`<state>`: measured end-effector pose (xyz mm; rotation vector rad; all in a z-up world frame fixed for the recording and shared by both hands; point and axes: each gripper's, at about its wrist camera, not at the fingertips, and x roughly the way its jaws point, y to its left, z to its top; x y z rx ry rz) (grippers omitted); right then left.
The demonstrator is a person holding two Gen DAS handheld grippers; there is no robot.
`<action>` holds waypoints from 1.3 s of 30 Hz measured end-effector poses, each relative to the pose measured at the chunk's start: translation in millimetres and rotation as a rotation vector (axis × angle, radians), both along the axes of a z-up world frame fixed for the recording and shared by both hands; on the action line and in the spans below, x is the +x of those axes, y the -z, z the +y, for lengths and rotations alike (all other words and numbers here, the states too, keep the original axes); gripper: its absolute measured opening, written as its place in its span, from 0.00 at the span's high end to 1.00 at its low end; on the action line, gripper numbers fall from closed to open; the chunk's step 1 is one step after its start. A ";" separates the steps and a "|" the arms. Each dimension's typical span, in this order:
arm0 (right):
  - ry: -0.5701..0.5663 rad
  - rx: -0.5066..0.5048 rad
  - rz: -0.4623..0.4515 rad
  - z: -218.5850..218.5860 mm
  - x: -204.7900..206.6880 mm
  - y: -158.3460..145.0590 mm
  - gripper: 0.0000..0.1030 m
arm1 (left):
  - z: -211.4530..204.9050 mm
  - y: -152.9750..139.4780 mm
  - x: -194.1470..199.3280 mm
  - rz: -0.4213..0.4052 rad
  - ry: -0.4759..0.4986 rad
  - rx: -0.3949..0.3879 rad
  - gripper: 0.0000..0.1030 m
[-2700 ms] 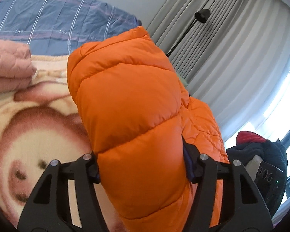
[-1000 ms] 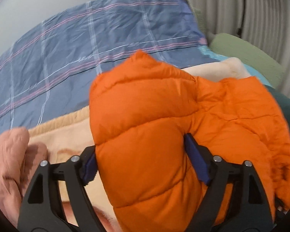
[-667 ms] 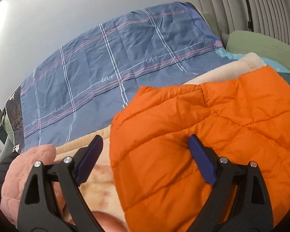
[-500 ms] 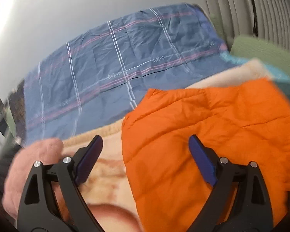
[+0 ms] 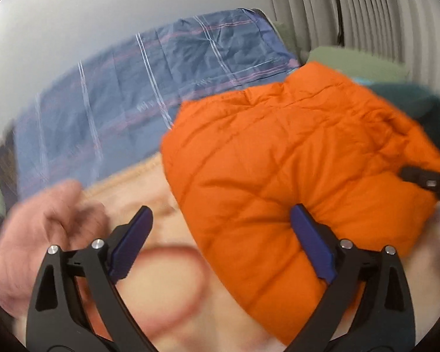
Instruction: Fold large clothes
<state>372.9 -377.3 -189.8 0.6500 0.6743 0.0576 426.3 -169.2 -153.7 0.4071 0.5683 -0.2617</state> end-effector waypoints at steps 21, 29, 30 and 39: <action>0.045 -0.215 -0.030 26.5 -78.3 -69.5 0.53 | 25.4 -55.7 -42.6 0.056 0.063 -0.208 0.06; 0.052 -0.420 -0.097 55.4 -187.2 -130.9 0.29 | 62.3 -100.2 -165.4 0.013 0.114 -0.330 0.02; 0.048 -0.431 -0.084 61.5 -197.2 -135.2 0.27 | 64.6 -104.0 -177.5 0.001 0.104 -0.325 0.02; 0.074 -0.547 -0.161 115.7 -299.0 -173.0 0.04 | 83.1 -142.2 -298.6 -0.138 0.071 -0.280 0.02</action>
